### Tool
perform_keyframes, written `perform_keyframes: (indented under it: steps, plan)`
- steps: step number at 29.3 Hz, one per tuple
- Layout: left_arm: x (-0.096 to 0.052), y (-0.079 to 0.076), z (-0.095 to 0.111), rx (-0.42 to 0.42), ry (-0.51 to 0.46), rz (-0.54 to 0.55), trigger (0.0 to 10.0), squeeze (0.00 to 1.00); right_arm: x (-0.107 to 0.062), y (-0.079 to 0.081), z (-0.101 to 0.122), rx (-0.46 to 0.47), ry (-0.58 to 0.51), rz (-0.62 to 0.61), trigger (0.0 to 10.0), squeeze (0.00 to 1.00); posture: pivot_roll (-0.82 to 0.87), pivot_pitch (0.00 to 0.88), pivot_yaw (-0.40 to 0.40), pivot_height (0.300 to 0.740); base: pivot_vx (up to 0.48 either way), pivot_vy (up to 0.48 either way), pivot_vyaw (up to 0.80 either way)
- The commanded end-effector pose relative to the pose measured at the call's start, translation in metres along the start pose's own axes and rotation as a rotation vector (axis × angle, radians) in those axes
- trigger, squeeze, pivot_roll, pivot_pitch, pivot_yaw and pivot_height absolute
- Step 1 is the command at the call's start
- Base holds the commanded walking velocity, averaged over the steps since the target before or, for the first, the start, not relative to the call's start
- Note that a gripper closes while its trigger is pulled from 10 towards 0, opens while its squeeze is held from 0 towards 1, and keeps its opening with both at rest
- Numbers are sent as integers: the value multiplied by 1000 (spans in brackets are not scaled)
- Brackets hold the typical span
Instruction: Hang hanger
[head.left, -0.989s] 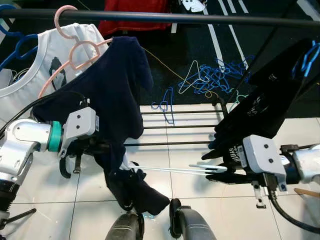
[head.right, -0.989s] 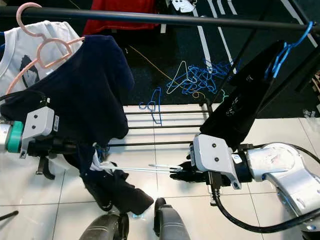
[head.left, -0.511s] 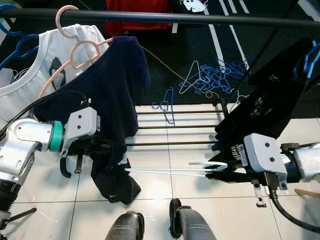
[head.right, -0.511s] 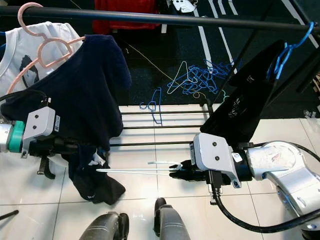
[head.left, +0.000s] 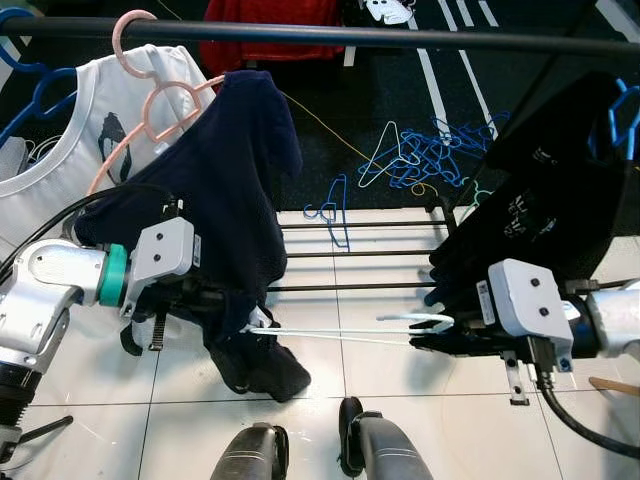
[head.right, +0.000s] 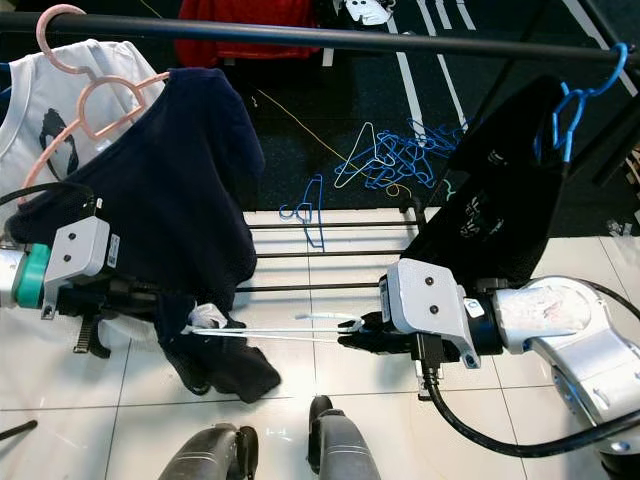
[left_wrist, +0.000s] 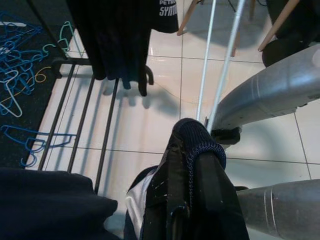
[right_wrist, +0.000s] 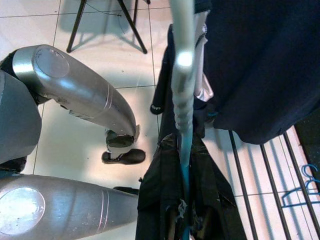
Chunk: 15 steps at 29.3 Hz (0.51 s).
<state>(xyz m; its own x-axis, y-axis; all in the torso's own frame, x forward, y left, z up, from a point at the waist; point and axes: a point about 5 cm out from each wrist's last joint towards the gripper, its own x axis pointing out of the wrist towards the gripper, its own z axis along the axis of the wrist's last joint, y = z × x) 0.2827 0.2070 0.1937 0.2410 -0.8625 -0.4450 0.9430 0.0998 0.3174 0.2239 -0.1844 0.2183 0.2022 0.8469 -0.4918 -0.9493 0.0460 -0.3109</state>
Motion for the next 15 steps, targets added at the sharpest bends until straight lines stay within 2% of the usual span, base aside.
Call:
perform_keyframes:
  steps: [1, 15]
  plan:
    - [0, -3, 1, -2, -10, -17, 10000, 0, 0, 0, 0, -11, 1, 4, 10000, 0, -98, 137, 72, 740, 0, 0, 0]
    - [3, -8, 9, 3, -45, -49, 10000, 0, 1, -2, -3, -16, 12, -7, 10000, 0, -94, 141, 73, 740, 0, 0, 0]
